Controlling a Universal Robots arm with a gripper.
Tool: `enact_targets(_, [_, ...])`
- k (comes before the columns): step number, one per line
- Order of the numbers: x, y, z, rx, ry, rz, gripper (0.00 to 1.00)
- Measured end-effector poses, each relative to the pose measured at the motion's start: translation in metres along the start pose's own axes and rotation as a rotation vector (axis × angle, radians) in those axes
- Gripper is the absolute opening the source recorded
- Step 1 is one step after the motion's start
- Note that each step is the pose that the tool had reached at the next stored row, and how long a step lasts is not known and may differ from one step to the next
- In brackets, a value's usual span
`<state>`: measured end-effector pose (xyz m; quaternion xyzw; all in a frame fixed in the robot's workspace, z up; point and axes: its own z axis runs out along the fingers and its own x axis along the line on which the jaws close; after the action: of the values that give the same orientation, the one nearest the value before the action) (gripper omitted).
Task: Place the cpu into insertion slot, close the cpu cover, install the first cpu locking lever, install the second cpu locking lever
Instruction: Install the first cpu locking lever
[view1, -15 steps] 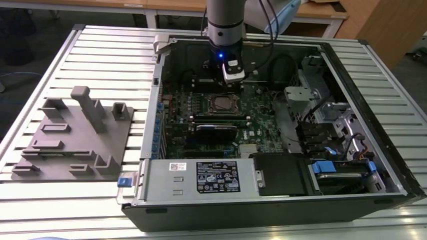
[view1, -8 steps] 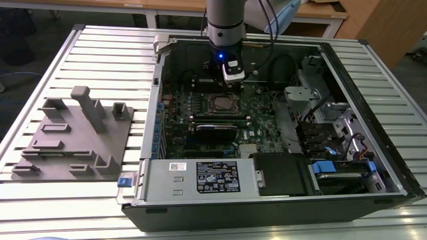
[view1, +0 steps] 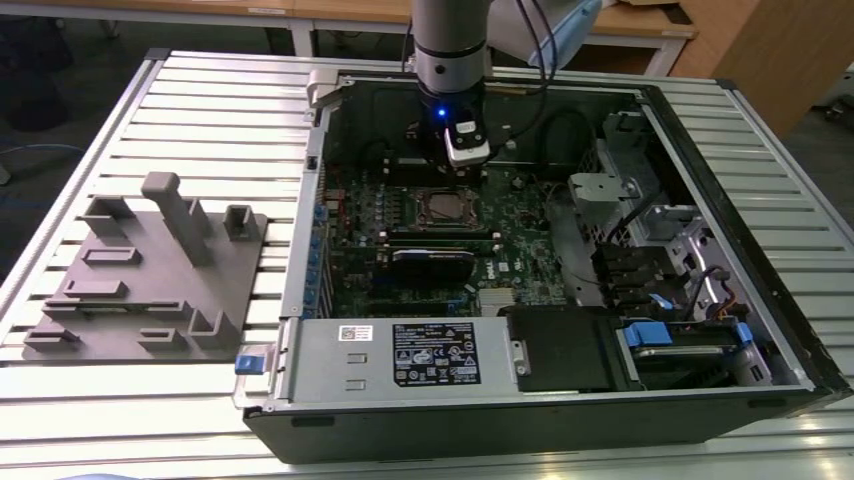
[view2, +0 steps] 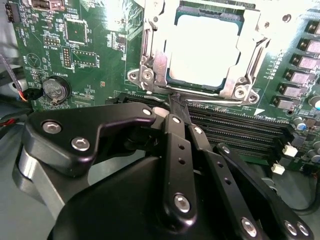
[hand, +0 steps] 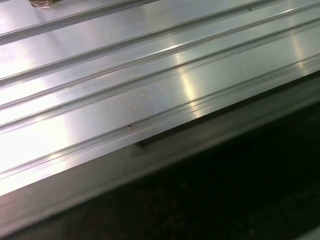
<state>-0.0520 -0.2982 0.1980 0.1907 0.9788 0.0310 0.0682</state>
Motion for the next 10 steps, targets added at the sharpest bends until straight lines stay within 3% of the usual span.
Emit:
enact_targets(7, [0.0008, -0.0005, 0.0016, 0.0095, -0.0202, -0.003, 0.10])
enact_targets(10, [0.0008, -0.0005, 0.0020, 0.0109, -0.0243, -0.004, 0.10])
